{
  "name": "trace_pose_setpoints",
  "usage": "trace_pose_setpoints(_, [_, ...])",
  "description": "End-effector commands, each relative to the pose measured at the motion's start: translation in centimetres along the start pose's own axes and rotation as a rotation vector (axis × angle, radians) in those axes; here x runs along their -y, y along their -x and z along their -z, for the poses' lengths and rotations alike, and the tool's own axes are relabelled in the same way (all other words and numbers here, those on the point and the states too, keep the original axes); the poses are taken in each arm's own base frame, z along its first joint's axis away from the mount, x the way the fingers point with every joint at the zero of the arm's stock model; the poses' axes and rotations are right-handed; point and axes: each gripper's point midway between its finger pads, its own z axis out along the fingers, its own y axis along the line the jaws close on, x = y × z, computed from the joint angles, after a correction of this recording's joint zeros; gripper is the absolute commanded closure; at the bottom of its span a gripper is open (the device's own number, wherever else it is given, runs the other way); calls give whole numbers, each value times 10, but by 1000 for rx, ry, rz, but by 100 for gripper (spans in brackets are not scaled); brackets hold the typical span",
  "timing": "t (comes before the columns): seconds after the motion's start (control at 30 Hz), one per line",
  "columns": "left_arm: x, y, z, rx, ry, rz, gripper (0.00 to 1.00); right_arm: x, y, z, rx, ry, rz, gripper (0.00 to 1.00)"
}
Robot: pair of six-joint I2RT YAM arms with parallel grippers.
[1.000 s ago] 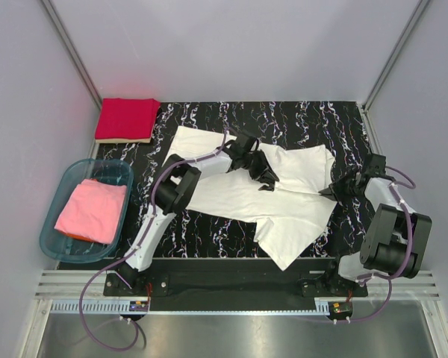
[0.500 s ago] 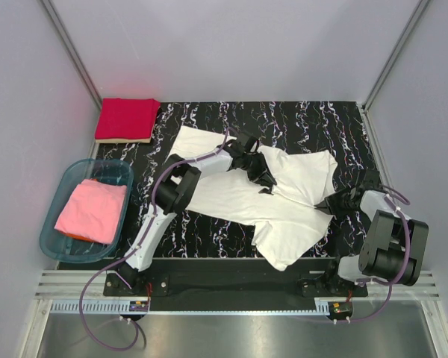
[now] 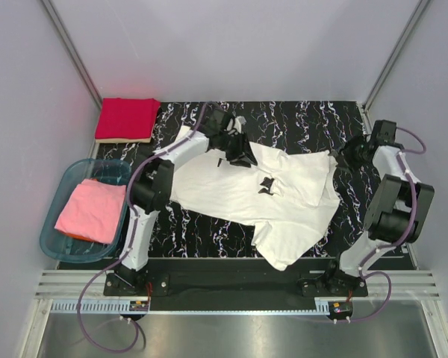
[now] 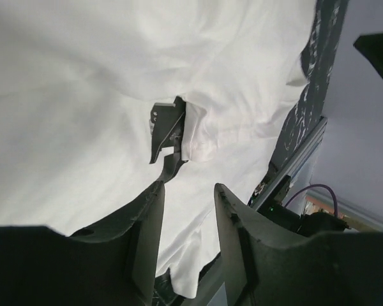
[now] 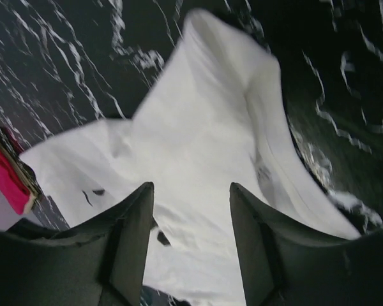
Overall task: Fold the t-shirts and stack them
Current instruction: Fold the tshirt
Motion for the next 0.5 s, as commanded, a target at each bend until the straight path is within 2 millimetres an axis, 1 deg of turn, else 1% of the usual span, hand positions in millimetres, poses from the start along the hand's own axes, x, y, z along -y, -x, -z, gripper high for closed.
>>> trace_pose_setpoints(0.0, [-11, 45, 59, 125, -5, -80, 59, -15, 44, -25, 28, 7, 69, 44])
trace_pose_setpoints(0.03, [-24, 62, 74, 162, 0, -53, 61, -20, 51, -29, 28, 14, 62, 49])
trace_pose_setpoints(0.07, [-35, 71, 78, 175, 7, -34, 61, -31, 65, -30, 52, 37, 71, 52])
trace_pose_setpoints(0.1, [-43, 80, 84, 194, 10, -19, 62, -29, 69, -42, 37, 32, 67, 55])
trace_pose_setpoints(0.13, [-59, 92, 96, 225, 22, 9, 62, -33, 71, -47, 23, 51, 84, 56])
trace_pose_setpoints(0.17, [-69, 100, 99, 238, 30, 26, 62, -43, 82, -48, 31, 76, 103, 54])
trace_pose_setpoints(0.2, [-77, 107, 103, 253, 33, 41, 62, -38, 81, -61, 5, 70, 103, 51])
trace_pose_setpoints(0.23, [-88, 115, 111, 272, 36, 60, 62, -40, 84, -65, 3, 79, 123, 45])
trace_pose_setpoints(0.27, [-97, 123, 110, 283, 42, 66, 63, -43, 90, -67, 11, 84, 133, 44])
trace_pose_setpoints(0.3, [-104, 129, 112, 292, 43, 77, 63, -38, 90, -76, 0, 74, 133, 42])
trace_pose_setpoints(0.33, [-111, 136, 115, 304, 42, 88, 63, -36, 89, -80, -7, 74, 141, 41])
trace_pose_setpoints(0.37, [-117, 142, 114, 311, 39, 95, 63, -38, 93, -82, -5, 81, 146, 39])
trace_pose_setpoints(0.4, [-121, 145, 115, 319, 38, 110, 64, -34, 90, -90, -24, 77, 137, 39])
trace_pose_setpoints(0.43, [-127, 151, 120, 339, 37, 116, 64, -35, 90, -92, -31, 87, 143, 39])
trace_pose_setpoints(0.47, [-132, 152, 120, 342, 40, 126, 64, -35, 91, -94, -32, 89, 147, 39])
